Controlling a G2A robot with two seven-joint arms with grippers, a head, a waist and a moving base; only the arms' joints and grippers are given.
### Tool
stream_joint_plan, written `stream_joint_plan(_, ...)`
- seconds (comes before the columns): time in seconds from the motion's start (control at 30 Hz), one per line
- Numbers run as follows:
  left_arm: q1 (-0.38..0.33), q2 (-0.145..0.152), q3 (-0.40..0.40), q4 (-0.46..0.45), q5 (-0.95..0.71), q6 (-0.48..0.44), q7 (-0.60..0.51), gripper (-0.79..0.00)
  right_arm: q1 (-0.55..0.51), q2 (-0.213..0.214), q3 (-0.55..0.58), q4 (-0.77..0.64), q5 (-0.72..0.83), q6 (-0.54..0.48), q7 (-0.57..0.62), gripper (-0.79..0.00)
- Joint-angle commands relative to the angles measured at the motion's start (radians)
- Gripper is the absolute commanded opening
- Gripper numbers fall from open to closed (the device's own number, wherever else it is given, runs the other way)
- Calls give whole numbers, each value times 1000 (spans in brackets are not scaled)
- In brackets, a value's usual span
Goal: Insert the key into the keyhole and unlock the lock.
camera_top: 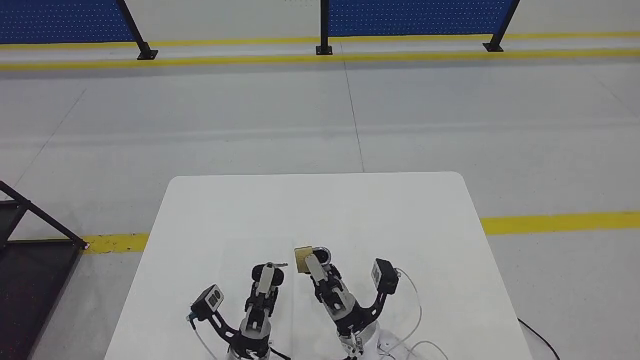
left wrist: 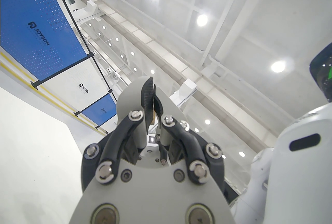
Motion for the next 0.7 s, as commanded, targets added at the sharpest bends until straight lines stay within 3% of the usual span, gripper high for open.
stream_joint_plan(0.0,-2,-2,1,3,3,0,-1,-785,1,1,-2,0,-1,2,2,-785)
stream_joint_plan(0.67,-6,-23,-1,17,18,1,-7,-785,25,11,-36,10,3,30,-2,-785)
